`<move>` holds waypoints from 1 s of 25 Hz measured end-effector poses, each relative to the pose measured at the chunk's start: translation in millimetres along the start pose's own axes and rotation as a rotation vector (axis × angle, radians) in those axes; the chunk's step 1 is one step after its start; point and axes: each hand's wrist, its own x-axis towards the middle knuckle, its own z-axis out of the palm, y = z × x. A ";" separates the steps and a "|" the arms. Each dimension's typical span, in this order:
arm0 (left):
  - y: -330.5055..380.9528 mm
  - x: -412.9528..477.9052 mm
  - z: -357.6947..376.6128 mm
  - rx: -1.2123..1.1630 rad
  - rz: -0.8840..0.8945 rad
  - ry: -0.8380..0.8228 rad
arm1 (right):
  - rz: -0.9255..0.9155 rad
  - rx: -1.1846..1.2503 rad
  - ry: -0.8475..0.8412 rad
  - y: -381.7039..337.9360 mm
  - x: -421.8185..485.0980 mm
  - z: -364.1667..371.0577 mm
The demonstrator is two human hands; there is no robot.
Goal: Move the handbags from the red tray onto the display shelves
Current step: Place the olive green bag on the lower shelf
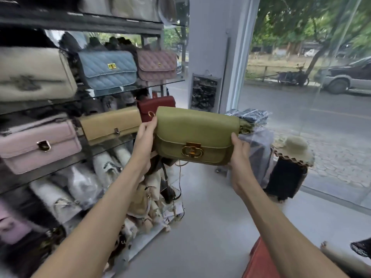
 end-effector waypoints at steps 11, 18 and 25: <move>67.9 -89.8 -281.0 -0.024 0.099 0.416 | 0.018 -0.043 -0.463 35.2 -134.3 238.3; 101.9 -196.4 -449.3 0.001 0.134 0.666 | 0.069 -0.048 -0.654 81.8 -271.6 367.6; 122.5 -302.9 -566.8 -0.041 0.201 0.912 | 0.115 -0.018 -0.909 105.9 -406.1 450.5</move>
